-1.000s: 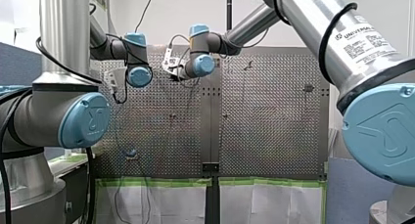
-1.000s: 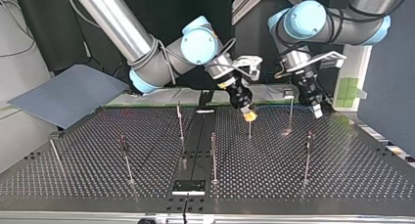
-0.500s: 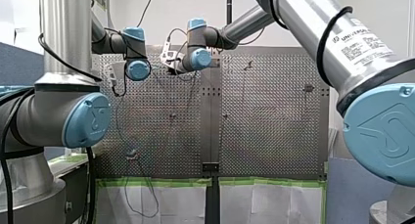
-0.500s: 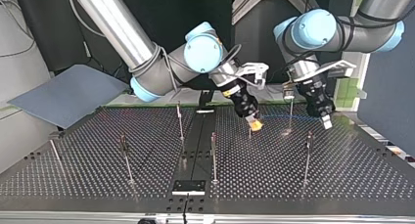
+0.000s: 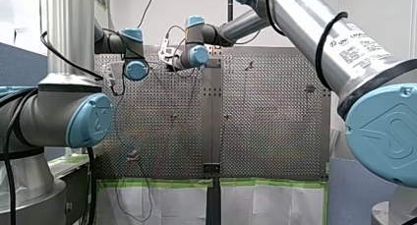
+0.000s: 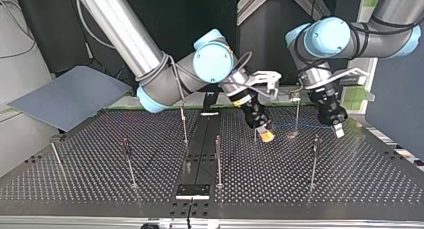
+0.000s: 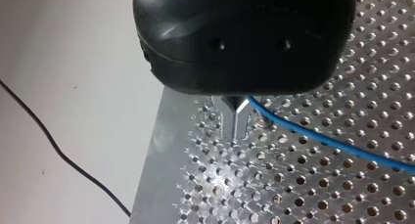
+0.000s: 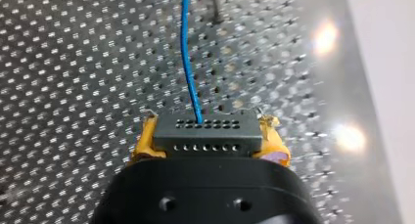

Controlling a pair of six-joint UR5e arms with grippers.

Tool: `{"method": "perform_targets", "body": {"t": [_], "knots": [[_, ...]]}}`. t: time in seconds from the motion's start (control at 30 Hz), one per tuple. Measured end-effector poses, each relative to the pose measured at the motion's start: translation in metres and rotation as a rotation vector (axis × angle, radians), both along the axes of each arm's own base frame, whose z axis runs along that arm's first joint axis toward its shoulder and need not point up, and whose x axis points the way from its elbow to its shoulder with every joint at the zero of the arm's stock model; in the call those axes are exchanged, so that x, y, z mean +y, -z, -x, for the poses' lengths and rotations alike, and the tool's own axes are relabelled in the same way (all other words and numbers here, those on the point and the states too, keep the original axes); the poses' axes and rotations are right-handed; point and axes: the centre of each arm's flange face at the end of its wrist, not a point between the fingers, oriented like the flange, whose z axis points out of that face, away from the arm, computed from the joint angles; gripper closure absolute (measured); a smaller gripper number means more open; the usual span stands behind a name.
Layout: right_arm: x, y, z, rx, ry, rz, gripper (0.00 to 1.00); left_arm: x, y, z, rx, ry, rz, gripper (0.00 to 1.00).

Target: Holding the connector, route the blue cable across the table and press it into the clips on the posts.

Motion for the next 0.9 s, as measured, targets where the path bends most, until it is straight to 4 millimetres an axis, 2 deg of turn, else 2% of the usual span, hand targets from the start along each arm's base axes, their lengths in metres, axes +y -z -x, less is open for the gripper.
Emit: {"method": "perform_targets", "body": {"t": [0.4,0.67,0.9], "knots": [[-0.006,-0.045,-0.004,-0.061,0.003,0.036,1.0,0.013,-0.009,-0.013,-0.03,0.011,0.007,1.0],[-0.007,-0.072,-0.007,-0.096,0.002,0.065,1.0,0.017,0.007,-0.025,-0.004,0.042,0.009,1.0],[-0.005,-0.089,-0.009,-0.108,0.028,0.099,1.0,0.02,0.008,-0.028,-0.015,0.048,0.005,1.0]]}}
